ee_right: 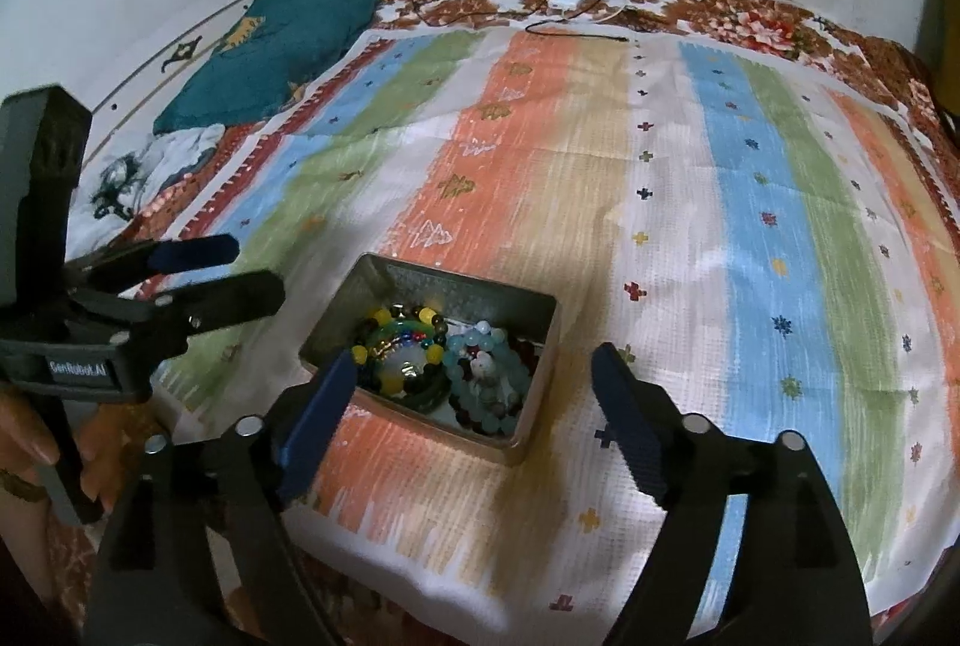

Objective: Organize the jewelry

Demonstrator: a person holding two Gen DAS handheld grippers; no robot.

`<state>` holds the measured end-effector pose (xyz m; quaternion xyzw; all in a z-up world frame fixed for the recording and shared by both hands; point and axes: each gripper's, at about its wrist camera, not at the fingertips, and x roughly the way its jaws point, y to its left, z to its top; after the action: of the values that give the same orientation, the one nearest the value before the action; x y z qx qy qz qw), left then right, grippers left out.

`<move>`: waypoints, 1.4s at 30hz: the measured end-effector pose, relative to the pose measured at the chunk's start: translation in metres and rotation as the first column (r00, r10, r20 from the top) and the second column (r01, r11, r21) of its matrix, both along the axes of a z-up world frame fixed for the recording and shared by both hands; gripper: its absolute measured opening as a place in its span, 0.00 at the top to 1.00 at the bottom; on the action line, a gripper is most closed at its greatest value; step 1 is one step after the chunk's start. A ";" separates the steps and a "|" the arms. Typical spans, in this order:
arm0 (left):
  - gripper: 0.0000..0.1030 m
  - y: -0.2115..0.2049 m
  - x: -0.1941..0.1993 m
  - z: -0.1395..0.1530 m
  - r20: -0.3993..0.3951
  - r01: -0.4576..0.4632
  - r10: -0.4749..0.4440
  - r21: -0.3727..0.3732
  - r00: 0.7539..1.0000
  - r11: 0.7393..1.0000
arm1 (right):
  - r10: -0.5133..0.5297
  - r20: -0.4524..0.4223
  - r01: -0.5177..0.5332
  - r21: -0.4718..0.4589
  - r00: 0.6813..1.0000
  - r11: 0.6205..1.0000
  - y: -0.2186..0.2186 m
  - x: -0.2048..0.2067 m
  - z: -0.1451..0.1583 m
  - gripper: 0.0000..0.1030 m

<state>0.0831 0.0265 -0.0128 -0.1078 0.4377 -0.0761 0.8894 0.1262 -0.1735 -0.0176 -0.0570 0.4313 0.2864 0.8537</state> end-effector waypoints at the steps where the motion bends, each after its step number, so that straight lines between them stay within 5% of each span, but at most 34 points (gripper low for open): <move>1: 0.09 0.000 -0.002 0.000 0.002 -0.001 0.001 0.008 1.000 1.000 | 0.000 0.005 0.000 0.002 1.000 1.000 -0.001 -0.001 0.000 0.17; 25: 0.06 -0.014 -0.041 0.006 0.131 -0.015 -0.003 0.140 0.991 0.990 | 0.026 0.084 -0.024 -0.017 0.996 1.000 -0.015 -0.034 0.002 0.06; 42: 0.06 -0.013 -0.053 0.008 0.163 -0.028 0.004 0.145 0.987 0.989 | 0.023 0.093 -0.022 -0.008 0.995 1.000 -0.019 -0.039 0.005 0.06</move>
<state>0.0303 0.0132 -0.0051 -0.0392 0.3673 -0.0451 0.9282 0.0876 -0.1929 -0.0121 -0.0783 0.3912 0.2913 0.8695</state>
